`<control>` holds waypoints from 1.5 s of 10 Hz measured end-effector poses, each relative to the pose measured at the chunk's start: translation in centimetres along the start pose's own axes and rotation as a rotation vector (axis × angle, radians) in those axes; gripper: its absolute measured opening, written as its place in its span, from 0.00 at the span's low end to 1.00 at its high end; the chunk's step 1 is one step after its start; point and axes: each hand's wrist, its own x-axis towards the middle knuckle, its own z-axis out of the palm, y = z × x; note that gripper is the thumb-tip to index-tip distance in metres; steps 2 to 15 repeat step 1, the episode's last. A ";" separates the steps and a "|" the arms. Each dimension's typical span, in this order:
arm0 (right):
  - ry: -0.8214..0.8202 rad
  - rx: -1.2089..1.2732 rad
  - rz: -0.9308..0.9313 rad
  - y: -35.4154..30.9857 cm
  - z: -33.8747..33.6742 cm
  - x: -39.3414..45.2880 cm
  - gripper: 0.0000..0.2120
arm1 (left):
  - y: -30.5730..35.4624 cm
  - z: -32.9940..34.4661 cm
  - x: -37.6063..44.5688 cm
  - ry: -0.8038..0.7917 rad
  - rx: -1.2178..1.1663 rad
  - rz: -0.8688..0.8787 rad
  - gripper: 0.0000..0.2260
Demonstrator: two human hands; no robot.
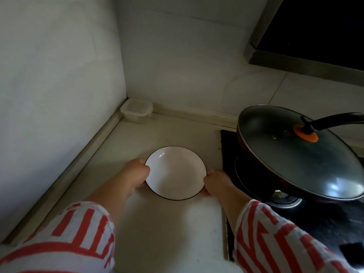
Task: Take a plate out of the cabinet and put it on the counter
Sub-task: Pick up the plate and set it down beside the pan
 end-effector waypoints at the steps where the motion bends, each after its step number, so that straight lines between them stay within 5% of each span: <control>1: -0.099 0.092 0.127 -0.5 -0.8 -1.2 0.11 | 0.0 -0.5 -0.8 -0.003 0.071 0.029 0.18; 15: -0.099 0.092 0.127 -0.5 -0.8 -1.2 0.11 | 0.0 -0.5 -0.8 -0.003 0.071 0.029 0.18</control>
